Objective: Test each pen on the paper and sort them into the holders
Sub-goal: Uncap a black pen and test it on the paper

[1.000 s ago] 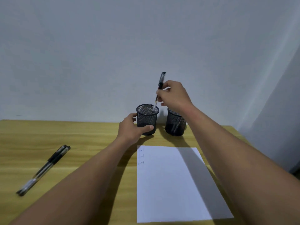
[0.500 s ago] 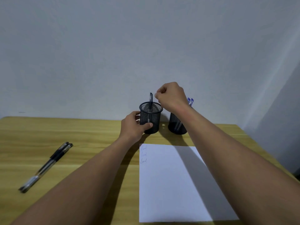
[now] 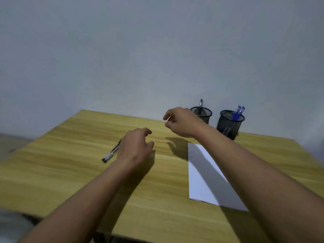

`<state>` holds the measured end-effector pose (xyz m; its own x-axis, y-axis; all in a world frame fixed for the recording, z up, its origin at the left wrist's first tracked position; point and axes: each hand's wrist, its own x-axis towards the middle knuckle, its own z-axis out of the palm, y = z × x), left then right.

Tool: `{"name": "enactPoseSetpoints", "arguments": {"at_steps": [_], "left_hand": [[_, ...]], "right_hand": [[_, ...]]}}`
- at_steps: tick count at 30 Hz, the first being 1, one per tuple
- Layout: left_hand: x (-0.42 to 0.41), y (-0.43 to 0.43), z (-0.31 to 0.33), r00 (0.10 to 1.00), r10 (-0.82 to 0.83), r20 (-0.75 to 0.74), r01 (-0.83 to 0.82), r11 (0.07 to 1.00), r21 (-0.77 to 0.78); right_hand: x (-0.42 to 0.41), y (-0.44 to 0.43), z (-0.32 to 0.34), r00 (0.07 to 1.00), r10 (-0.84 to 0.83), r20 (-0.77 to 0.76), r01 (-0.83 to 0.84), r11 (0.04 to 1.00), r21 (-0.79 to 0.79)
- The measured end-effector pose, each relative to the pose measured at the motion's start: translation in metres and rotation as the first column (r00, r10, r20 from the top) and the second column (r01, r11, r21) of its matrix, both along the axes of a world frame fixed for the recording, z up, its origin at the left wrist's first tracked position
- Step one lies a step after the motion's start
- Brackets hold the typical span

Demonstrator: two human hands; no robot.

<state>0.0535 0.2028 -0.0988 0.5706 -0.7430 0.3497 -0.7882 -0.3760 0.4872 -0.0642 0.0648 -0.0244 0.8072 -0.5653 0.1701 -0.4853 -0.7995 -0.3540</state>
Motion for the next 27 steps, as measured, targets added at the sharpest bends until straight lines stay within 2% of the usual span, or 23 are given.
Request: {"name": "enactPoseSetpoints", "arguments": {"at_steps": [5,7,13,20,23,27], "left_hand": [[0.026,0.052,-0.013,0.983,0.153,0.104,-0.157,0.987,0.032],[0.032,0.066,-0.017,0.968,0.21,0.137,-0.22,0.974,0.062],[0.034,0.087,-0.03,0.937,0.319,0.145,-0.336,0.935,0.115],[0.024,0.088,-0.032,0.905,0.366,0.218,-0.391,0.917,0.08],[0.02,0.085,-0.029,0.888,0.373,0.268,-0.412,0.905,0.103],[0.016,0.082,-0.029,0.882,0.392,0.262,-0.426,0.901,0.086]], "right_hand": [[0.052,0.036,-0.04,0.982,0.149,-0.113,-0.151,0.989,-0.003],[0.069,0.047,-0.06,0.98,0.167,-0.105,-0.17,0.985,-0.025],[0.1,0.068,-0.084,0.933,0.319,-0.168,-0.34,0.933,-0.117],[0.099,0.065,-0.087,0.925,0.356,-0.133,-0.38,0.882,-0.281],[0.093,0.065,-0.086,0.919,0.374,-0.127,-0.395,0.87,-0.294],[0.088,0.064,-0.084,0.909,0.395,-0.132,-0.417,0.854,-0.311]]}}
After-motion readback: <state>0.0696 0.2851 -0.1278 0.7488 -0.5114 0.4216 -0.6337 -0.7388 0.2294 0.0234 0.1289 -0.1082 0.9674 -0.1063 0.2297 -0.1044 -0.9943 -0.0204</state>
